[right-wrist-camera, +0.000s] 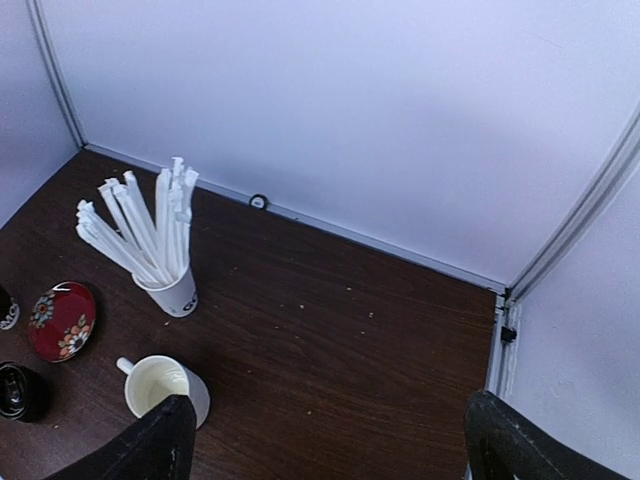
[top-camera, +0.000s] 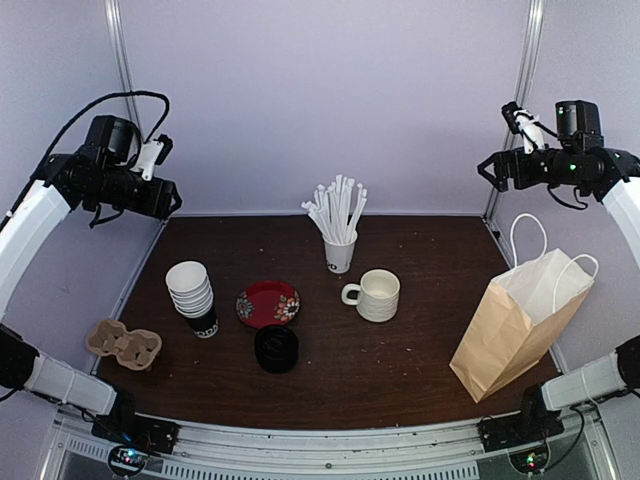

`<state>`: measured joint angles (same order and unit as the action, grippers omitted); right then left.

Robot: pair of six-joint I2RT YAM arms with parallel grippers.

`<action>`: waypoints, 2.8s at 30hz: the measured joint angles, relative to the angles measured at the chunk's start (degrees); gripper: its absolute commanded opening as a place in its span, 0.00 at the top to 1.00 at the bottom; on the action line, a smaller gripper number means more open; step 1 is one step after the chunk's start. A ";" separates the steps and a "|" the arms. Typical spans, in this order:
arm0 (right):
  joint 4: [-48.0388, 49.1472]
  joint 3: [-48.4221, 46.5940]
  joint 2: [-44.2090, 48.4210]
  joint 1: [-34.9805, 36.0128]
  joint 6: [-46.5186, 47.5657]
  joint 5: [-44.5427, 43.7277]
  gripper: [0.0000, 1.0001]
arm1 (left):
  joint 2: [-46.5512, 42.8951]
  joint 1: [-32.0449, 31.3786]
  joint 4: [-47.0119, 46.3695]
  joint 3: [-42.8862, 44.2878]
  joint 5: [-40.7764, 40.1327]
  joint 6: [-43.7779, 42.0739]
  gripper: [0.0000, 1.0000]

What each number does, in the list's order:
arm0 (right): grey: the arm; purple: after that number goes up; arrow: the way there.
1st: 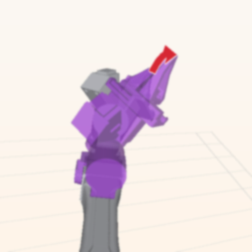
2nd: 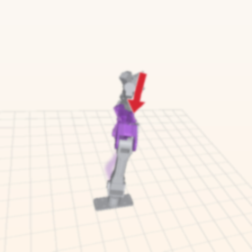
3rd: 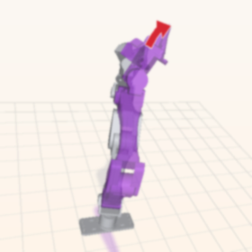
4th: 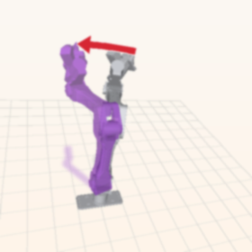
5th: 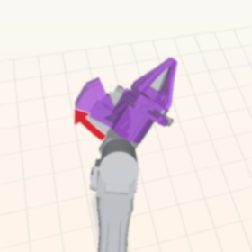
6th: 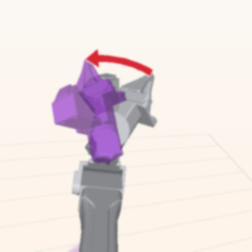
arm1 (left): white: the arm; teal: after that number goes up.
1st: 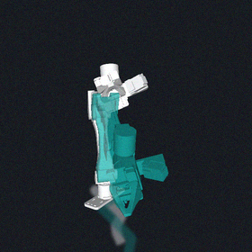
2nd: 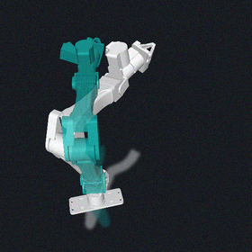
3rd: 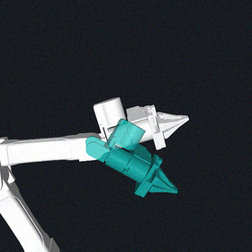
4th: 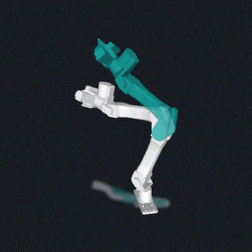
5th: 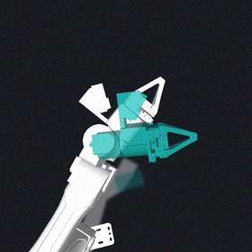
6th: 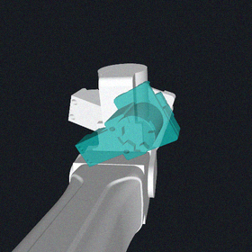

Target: Pack the takeout coffee

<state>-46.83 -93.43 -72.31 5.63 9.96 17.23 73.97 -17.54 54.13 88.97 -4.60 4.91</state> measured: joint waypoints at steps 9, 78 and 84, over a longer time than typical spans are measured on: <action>-2.84 -0.39 -3.26 11.50 7.80 8.20 0.19 | 1.97 0.79 6.60 1.73 7.78 0.61 0.48; -12.81 32.61 -2.12 33.46 41.00 -3.93 0.39 | 22.25 -15.78 35.39 12.00 -5.57 5.79 1.00; -11.98 32.59 -2.25 33.46 40.68 -3.54 0.40 | 21.05 -15.78 36.92 12.94 -8.57 6.25 1.00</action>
<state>-58.81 -60.84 -74.56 39.09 50.63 13.69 95.02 -33.32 91.05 101.91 -13.17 11.16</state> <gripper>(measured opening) 0.606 0.008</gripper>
